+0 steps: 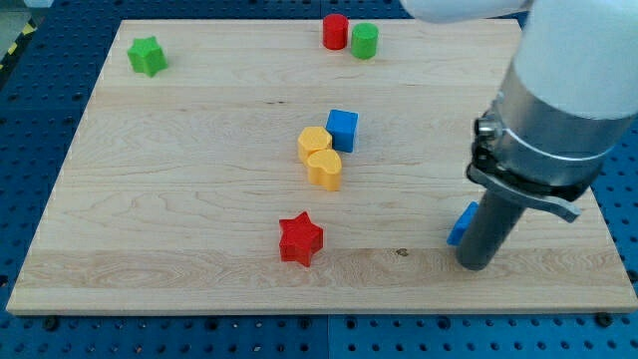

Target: Move the blue triangle towards the bottom right

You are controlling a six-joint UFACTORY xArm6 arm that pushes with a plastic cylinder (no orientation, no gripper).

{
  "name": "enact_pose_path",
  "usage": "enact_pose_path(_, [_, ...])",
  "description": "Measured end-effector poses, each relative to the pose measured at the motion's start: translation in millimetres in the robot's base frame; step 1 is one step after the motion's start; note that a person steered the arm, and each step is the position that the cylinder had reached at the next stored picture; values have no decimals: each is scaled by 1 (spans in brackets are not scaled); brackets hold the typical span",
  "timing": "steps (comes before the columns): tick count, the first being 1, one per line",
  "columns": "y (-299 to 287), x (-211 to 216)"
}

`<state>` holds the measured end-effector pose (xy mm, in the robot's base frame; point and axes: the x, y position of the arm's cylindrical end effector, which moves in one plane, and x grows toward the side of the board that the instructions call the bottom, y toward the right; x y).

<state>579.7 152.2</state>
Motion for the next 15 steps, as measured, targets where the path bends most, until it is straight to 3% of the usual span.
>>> enact_pose_path(1, [-1,5])
enact_pose_path(3, [-68,5])
enact_pose_path(4, [-75,2])
enact_pose_path(5, [-47,-2])
enact_pose_path(10, [-43,-33])
enact_pose_path(12, [14,-33])
enact_pose_path(14, [17,-33])
enact_pose_path(15, [19,-12])
